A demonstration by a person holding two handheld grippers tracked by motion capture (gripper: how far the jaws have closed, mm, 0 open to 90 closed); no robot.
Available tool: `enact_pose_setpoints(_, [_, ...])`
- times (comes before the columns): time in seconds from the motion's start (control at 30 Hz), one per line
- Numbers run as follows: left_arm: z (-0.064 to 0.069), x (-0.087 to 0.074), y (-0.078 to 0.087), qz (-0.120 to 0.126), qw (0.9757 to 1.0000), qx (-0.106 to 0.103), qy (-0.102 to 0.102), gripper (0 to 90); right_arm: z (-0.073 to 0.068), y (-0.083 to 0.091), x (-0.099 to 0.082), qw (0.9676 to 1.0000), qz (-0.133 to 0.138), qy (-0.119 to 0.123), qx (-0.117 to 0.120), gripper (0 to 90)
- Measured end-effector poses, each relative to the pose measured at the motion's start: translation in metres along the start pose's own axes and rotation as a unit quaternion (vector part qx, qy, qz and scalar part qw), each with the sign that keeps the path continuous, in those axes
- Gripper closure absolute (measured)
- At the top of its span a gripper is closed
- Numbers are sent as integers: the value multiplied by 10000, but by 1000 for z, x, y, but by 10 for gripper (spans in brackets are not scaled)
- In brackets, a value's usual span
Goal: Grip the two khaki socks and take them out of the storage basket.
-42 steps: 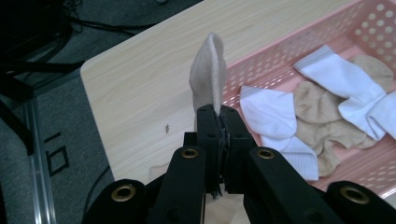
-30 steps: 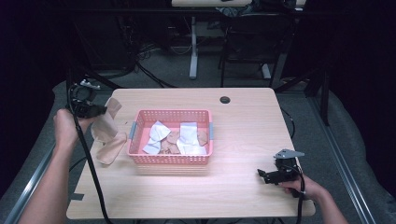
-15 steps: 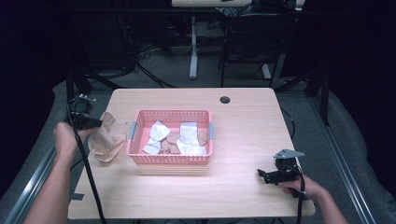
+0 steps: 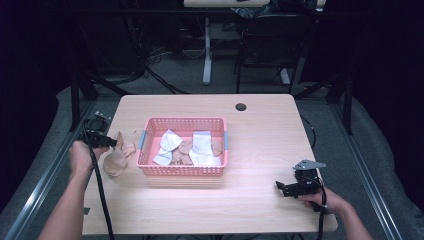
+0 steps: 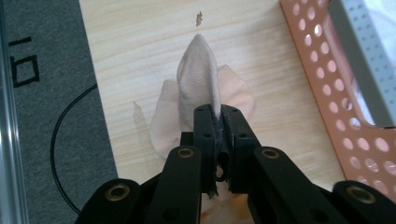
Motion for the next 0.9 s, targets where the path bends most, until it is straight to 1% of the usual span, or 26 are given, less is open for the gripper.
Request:
enact_pose_setpoints(0.1, [1, -3, -8, -54, 9999, -97, 100, 854, 0, 0, 0, 10000, -8, 7, -16, 0])
enact_pose_setpoints(0.27, [2, -8, -20, -149, 9997, -133, 137, 855, 0, 0, 0, 10000, -7, 5, -15, 0])
enact_pose_setpoints(0.33, [2, -10, -24, -95, 9998, -124, 154, 854, 0, 0, 0, 10000, -8, 6, -14, 0])
enact_pose_setpoints(0.4, [2, -12, -26, -108, 9997, -122, 167, 852, 0, 0, 0, 10000, -6, 4, -14, 0])
enact_pose_setpoints(0.47, [1, -12, -26, -57, 9997, -111, 219, 824, 0, 0, 0, 10000, -8, 6, -15, 0])
enact_pose_setpoints(0.53, [0, -13, -24, -2, 9996, -94, 258, 759, 0, 0, 0, 10000, -7, 5, -14, 0])
enact_pose_setpoints(0.57, [0, -13, -23, 31, 9996, -37, 264, 692, 0, 0, 0, 10000, -6, 7, -15, 0])
enact_pose_setpoints(0.6, [0, -13, -21, 56, 9995, 15, 319, 620, 0, 0, 0, 10000, 1, -2, 0, 0])
enact_pose_setpoints(0.63, [-1, -13, -19, 99, 9995, 58, 309, 565, 0, 0, 0, 10000, -3, 2, -10, 0])
enact_pose_setpoints(0.67, [0, -14, -17, 168, 9993, 96, 331, 527, 0, 0, 0, 10000, -4, 3, -8, 0])
enact_pose_setpoints(0.7, [0, -15, -14, 217, 9990, 108, 364, 477, 0, 0, 0, 10000, -6, 5, -14, 0])
enact_pose_setpoints(0.73, [-1, -16, -12, 200, 9992, 86, 337, 428, 0, 0, 0, 10000, -7, 6, -15, 0])
enact_pose_setpoints(0.87, [-1, -20, 1, 344, 9989, 118, 307, 306, 0, 0, 0, 10000, -8, 6, -15, 0])
enact_pose_setpoints(0.9, [0, -22, 5, 426, 9986, 132, 297, 290, 0, 0, 0, 10000, -6, 6, -14, 0])
Point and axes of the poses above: each handheld gripper's, and its own axes: y roughly backward along the jaws, x roughly out of its top, z roughly to its right, the point moved 1 cm from there along -y, roughly forward along the jaws, and after that the axes turned 1 degree about z, right-handed, at the moved point
